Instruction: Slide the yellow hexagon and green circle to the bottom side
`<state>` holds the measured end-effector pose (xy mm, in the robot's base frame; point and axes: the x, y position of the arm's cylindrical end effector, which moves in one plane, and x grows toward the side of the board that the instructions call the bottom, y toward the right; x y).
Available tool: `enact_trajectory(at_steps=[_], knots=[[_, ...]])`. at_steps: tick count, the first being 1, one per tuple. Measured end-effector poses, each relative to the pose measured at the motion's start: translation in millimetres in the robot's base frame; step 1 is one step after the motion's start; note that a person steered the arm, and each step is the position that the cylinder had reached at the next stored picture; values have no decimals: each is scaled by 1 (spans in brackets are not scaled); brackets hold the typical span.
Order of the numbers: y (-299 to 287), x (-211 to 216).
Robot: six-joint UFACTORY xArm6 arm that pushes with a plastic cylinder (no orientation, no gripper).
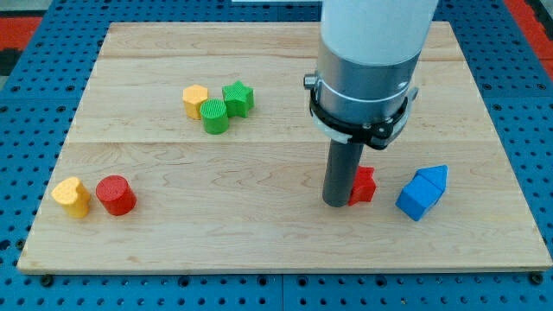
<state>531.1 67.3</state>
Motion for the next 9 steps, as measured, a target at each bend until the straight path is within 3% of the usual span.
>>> enact_trajectory(at_steps=[1, 4, 5, 7, 8, 9], knots=[[-20, -8], [3, -48], [-6, -92], [-106, -214], [-200, -213], [-217, -185]])
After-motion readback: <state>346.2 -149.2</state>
